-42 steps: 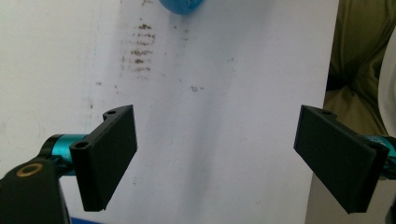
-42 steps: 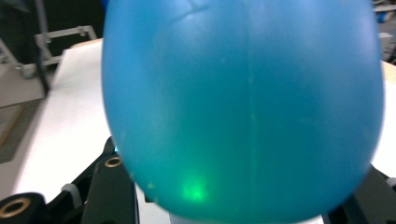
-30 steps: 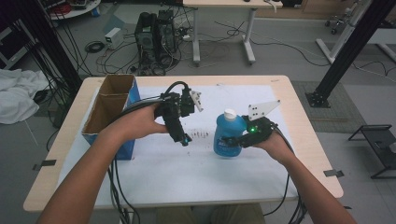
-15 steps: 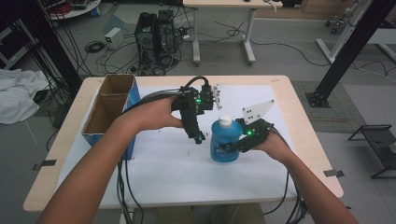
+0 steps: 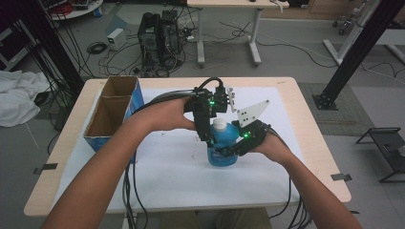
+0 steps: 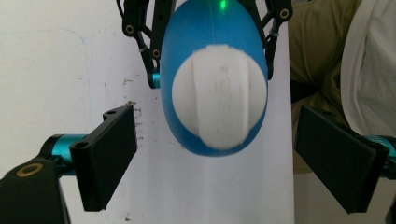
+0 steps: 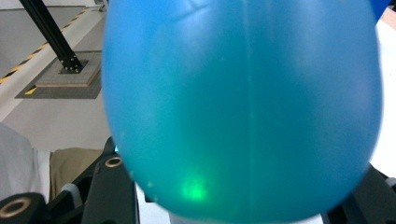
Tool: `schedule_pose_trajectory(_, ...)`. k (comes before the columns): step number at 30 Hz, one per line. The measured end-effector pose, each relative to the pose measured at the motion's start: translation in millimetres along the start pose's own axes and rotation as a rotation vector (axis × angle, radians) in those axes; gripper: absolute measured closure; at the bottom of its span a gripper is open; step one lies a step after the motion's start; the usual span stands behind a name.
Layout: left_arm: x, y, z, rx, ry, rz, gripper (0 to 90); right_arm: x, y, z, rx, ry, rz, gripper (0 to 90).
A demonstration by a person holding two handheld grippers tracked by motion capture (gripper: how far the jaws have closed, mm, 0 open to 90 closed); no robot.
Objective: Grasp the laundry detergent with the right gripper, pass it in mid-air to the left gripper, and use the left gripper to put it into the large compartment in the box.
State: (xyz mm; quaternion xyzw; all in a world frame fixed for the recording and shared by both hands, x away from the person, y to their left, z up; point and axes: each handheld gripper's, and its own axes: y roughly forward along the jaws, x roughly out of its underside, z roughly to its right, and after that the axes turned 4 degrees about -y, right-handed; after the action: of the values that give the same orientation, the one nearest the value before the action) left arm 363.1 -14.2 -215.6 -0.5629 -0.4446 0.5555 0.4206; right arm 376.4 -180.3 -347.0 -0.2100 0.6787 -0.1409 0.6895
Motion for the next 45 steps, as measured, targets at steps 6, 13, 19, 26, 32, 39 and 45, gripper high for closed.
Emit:
schedule_pose_trajectory(6,-1.3,1.4,2.1,0.007,-0.018,-0.008,13.3,-2.2,9.0,0.9,0.0,-0.022,-0.031,43.7)
schedule_pose_trajectory(13,-5.9,6.8,2.2,0.011,-0.021,-0.016,13.3,-5.2,14.4,2.6,0.0,-0.033,-0.028,43.6)
schedule_pose_trajectory(19,-6.4,12.1,0.4,0.004,-0.034,-0.041,13.3,-8.1,15.9,2.0,0.001,-0.034,-0.039,43.6)
schedule_pose_trajectory(26,-6.8,22.0,1.6,0.02,-0.034,-0.048,13.3,-9.2,17.4,1.4,-0.013,-0.021,-0.044,43.6)
schedule_pose_trajectory(32,-5.8,28.8,2.0,0.025,-0.037,-0.046,13.3,-10.4,17.3,0.4,0.003,-0.011,-0.047,43.6)
schedule_pose_trajectory(39,-4.6,31.0,2.2,0.017,-0.039,-0.049,13.3,-10.4,16.9,0.8,0.008,-0.012,-0.039,43.6)
schedule_pose_trajectory(45,-4.4,32.1,2.1,0.006,-0.039,-0.055,13.5,-10.3,16.7,0.3,0.002,0.001,-0.049,43.6)
